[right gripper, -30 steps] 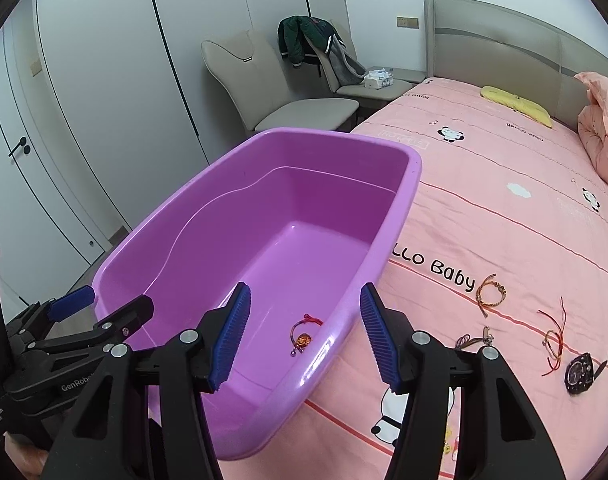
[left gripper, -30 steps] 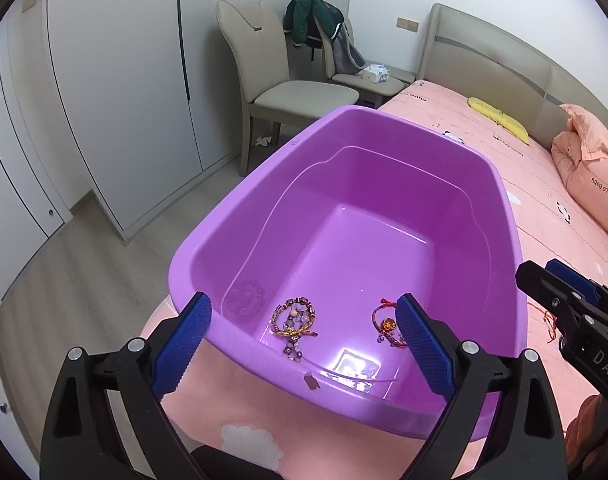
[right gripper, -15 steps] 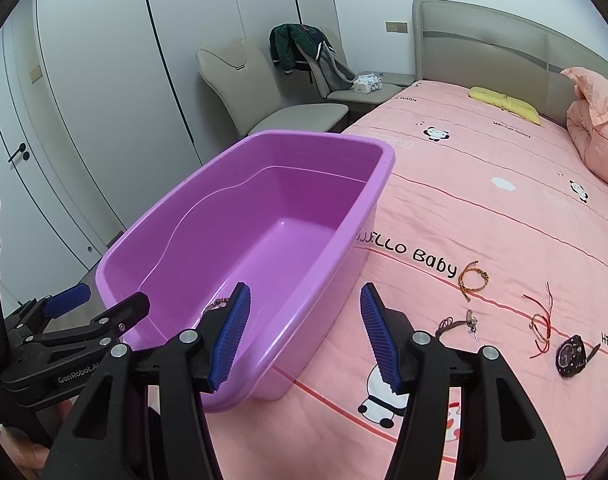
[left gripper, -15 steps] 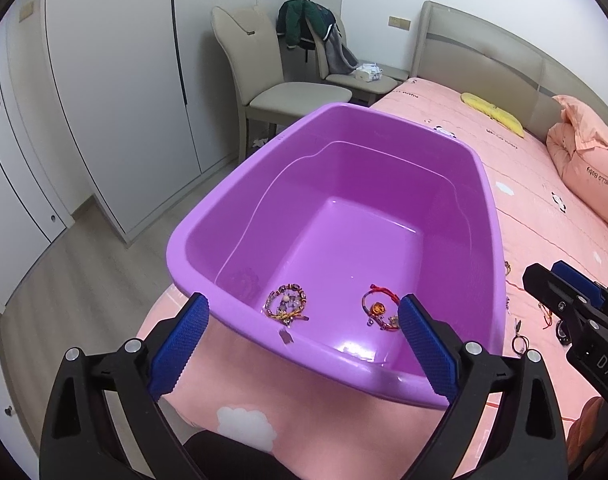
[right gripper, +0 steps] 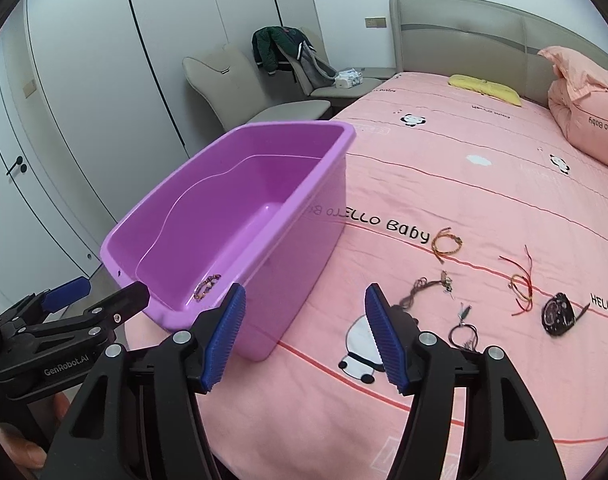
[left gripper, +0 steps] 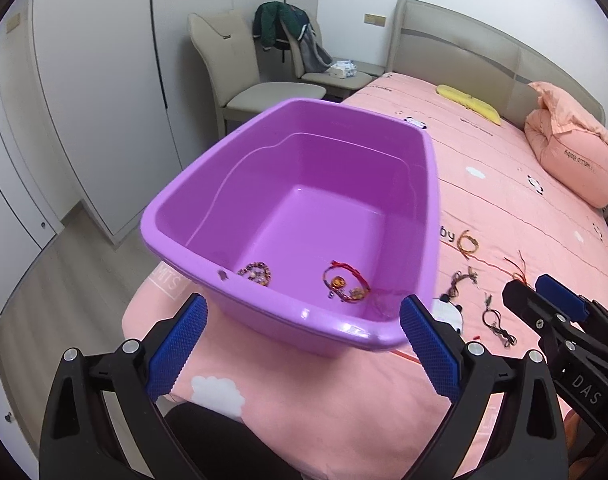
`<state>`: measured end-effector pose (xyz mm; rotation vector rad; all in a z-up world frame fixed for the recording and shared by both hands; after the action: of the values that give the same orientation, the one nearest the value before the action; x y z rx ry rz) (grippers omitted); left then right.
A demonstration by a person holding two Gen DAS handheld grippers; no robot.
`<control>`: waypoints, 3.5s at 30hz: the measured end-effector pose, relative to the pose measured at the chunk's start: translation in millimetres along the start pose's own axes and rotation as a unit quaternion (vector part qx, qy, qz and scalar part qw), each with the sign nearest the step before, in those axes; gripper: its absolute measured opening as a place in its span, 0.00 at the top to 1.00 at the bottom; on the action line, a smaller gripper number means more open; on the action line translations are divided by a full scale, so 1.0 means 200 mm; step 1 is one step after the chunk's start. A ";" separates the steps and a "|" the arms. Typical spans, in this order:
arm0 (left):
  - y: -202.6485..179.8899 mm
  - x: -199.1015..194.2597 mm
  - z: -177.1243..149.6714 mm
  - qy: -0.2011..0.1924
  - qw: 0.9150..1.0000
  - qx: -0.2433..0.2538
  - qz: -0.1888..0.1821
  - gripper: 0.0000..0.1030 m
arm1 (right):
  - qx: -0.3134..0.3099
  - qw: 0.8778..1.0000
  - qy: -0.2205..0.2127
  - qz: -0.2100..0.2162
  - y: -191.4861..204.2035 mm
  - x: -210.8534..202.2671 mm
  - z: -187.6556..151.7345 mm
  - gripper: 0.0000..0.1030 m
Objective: Organize jewelry
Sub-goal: 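Move both open tools back over the remaining jewelry on the bed, then grasp the yellow flower keychain with left tool while right tool grasps black cord necklace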
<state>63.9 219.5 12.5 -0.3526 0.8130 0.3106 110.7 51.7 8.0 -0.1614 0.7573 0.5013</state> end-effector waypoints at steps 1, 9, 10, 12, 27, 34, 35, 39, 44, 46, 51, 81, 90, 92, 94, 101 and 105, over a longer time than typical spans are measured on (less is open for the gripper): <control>-0.02 -0.02 -0.01 -0.001 1.000 0.004 -0.002 0.07 | 0.002 1.000 -0.002 -0.002 -0.01 -0.02 -0.02 0.42; -0.13 -0.09 -0.13 0.002 1.000 0.014 -0.019 0.07 | 0.028 0.999 -0.007 -0.023 -0.15 -0.16 -0.19 0.41; -0.14 -0.09 -0.15 0.005 1.000 0.015 -0.020 0.07 | 0.030 0.999 -0.006 -0.026 -0.17 -0.18 -0.22 0.41; -0.18 -0.08 -0.19 0.013 0.999 0.020 -0.023 0.06 | 0.038 0.999 -0.002 -0.035 -0.21 -0.21 -0.27 0.41; -0.41 -0.01 -0.50 0.059 0.996 0.059 -0.027 0.06 | 0.065 0.995 0.012 -0.077 -0.50 -0.34 -0.60 0.41; -0.52 0.12 -0.65 0.089 0.995 0.045 -0.027 0.06 | 0.067 0.994 0.023 -0.085 -0.64 -0.32 -0.72 0.41; -0.53 0.14 -0.67 0.092 0.995 0.043 -0.025 0.06 | 0.067 0.994 0.025 -0.086 -0.67 -0.31 -0.73 0.41; -0.57 0.25 -0.74 0.103 0.994 0.027 -0.012 0.06 | 0.062 0.994 0.035 -0.083 -0.75 -0.22 -0.79 0.41; -0.61 0.40 -0.81 0.105 0.994 0.002 0.006 0.06 | 0.054 0.995 0.055 -0.068 -0.85 -0.08 -0.86 0.41; -0.63 0.44 -0.82 0.103 0.995 -0.006 0.012 0.06 | 0.050 0.995 0.060 -0.061 -0.88 -0.03 -0.87 0.41; -0.71 0.54 -0.86 0.084 0.996 -0.002 0.029 0.06 | 0.034 0.996 0.066 -0.038 -0.93 0.10 -0.88 0.41; -0.84 0.87 -0.94 0.075 0.995 0.005 0.061 0.18 | -0.066 0.992 0.102 0.021 -0.99 0.61 -0.88 0.42; -0.92 0.87 -0.97 0.077 0.996 0.031 0.031 0.57 | -0.083 0.991 0.102 0.004 -0.97 0.64 -0.88 0.60; -0.94 0.87 -0.98 0.084 0.996 0.034 0.019 0.70 | -0.085 0.991 0.103 0.004 -0.97 0.64 -0.87 0.71; -0.96 0.86 -0.98 0.089 0.995 0.036 0.010 0.82 | -0.084 0.991 0.104 0.003 -0.96 0.63 -0.87 0.86; -0.95 0.83 -0.98 0.134 0.989 0.033 -0.046 0.90 | -0.022 0.994 0.102 0.018 -0.96 0.55 -0.90 0.94; -0.94 0.79 -0.99 0.157 0.984 0.039 -0.070 0.90 | 0.033 0.994 0.102 0.023 -0.95 0.46 -0.95 0.94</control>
<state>113.4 -11.7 -196.5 -0.3885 1.1018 0.0899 143.1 -139.1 -199.5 -0.1344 0.9781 0.5076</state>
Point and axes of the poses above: each gripper's, at about its wrist camera, not at the fingertips, and x roughly the way its jaws point, y to its left, z to its top, the point moved 7 cm from there along x, roughly the way its jaws point, and after that the axes turned 13 degrees about -x, right-handed, at the moved point
